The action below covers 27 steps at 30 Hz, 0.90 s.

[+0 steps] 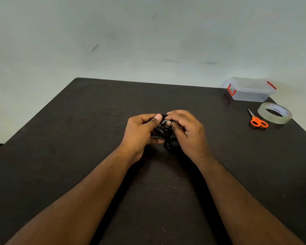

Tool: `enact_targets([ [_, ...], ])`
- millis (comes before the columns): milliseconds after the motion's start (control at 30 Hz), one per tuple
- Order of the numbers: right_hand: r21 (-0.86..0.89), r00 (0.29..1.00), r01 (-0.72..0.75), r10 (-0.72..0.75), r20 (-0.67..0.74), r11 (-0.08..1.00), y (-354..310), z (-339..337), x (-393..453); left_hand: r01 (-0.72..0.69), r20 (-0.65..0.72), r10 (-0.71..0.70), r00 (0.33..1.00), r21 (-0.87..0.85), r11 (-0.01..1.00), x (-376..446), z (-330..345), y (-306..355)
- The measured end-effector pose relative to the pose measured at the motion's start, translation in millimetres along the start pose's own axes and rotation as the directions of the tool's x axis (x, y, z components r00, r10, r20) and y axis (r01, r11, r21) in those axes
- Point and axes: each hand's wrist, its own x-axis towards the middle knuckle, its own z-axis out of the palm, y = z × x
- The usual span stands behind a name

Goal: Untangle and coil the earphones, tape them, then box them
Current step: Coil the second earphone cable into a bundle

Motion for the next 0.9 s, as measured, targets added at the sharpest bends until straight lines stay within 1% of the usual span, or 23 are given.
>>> enact_targets([
  [67,0.15,0.987,-0.148,0.155,-0.033,0.978,-9,5,-1,0.101,0.034,-0.098,0.995,-0.084,0.991,-1,1,1],
  [100,0.238,0.968,-0.236,0.251,-0.033,0.942,-13,7,-1,0.13,0.056,-0.125,0.991,-0.12,0.984,-2,2,2],
  [133,0.321,0.939,-0.321,0.344,-0.013,0.891,-17,8,0,0.14,0.071,-0.131,0.989,-0.143,0.98,-2,3,2],
  [167,0.365,0.919,-0.371,0.394,0.014,0.854,-19,9,0,0.128,0.073,-0.118,0.99,-0.146,0.981,-3,4,2],
  [200,0.362,0.917,-0.379,0.397,0.027,0.852,-21,8,1,0.103,0.06,-0.096,0.994,-0.127,0.987,-3,4,2],
  [233,0.281,0.942,-0.327,0.337,0.014,0.902,-21,6,1,0.075,0.034,-0.072,0.997,-0.086,0.993,-3,5,2],
  [267,0.148,0.978,-0.206,0.208,0.005,0.967,-18,2,1,0.055,0.001,-0.055,0.998,-0.03,0.998,-3,5,2],
  [300,-0.023,0.999,-0.034,0.035,0.018,0.999,-15,-2,1,0.049,-0.029,-0.048,0.998,0.022,0.999,-3,5,2],
  [333,-0.188,0.991,0.133,-0.125,0.053,0.973,-10,-5,2,0.051,-0.054,-0.048,0.997,0.058,0.997,-2,5,1],
  [367,-0.314,0.973,0.232,-0.216,0.086,0.92,-7,-7,2,0.054,-0.072,-0.049,0.996,0.073,0.996,-1,4,-1],
  [433,-0.448,0.959,0.281,-0.263,0.104,0.849,-6,-8,3,0.065,-0.116,-0.056,0.992,0.072,0.995,1,3,-3],
  [500,-0.494,0.957,0.285,-0.27,0.103,0.821,-7,-6,3,0.119,-0.123,-0.118,0.985,0.004,0.993,2,1,-3],
  [533,-0.488,0.958,0.281,-0.27,0.094,0.827,-6,-5,2,0.174,-0.087,-0.18,0.98,-0.067,0.982,3,0,-2],
  [567,-0.45,0.965,0.259,-0.252,0.076,0.855,-4,-3,2,0.236,-0.032,-0.243,0.97,-0.138,0.962,4,-1,-1],
  [600,-0.371,0.978,0.207,-0.205,0.046,0.905,-2,-3,2,0.289,0.02,-0.29,0.957,-0.186,0.939,5,-2,0],
  [633,-0.247,0.993,0.112,-0.115,0.001,0.963,-2,-3,1,0.31,0.045,-0.307,0.951,-0.191,0.931,5,-3,0],
  [667,-0.091,0.998,-0.032,0.028,-0.047,0.995,-5,-2,0,0.297,0.043,-0.294,0.955,-0.154,0.942,6,-3,0],
  [700,0.079,0.974,-0.207,0.213,-0.075,0.975,-9,-1,-1,0.259,0.027,-0.258,0.966,-0.092,0.962,6,-2,-1],
  [733,0.247,0.915,-0.371,0.398,-0.069,0.895,-13,1,-1,0.212,0.013,-0.212,0.977,-0.03,0.977,5,-1,-2],
  [767,0.402,0.836,-0.489,0.547,-0.036,0.774,-17,2,0,0.169,0.004,-0.169,0.986,0.012,0.986,4,0,-2],
  [800,0.526,0.761,-0.557,0.648,0.015,0.642,-20,3,1,0.131,-0.002,-0.131,0.991,0.03,0.991,3,1,-2],
  [833,0.623,0.705,-0.586,0.705,0.077,0.519,-22,2,2,0.089,-0.01,-0.088,0.996,0.037,0.995,2,1,-2],
  [900,0.746,0.643,-0.591,0.739,0.204,0.308,-24,-2,6,-0.003,-0.031,0.004,1.0,0.052,0.999,3,-1,-2],
])
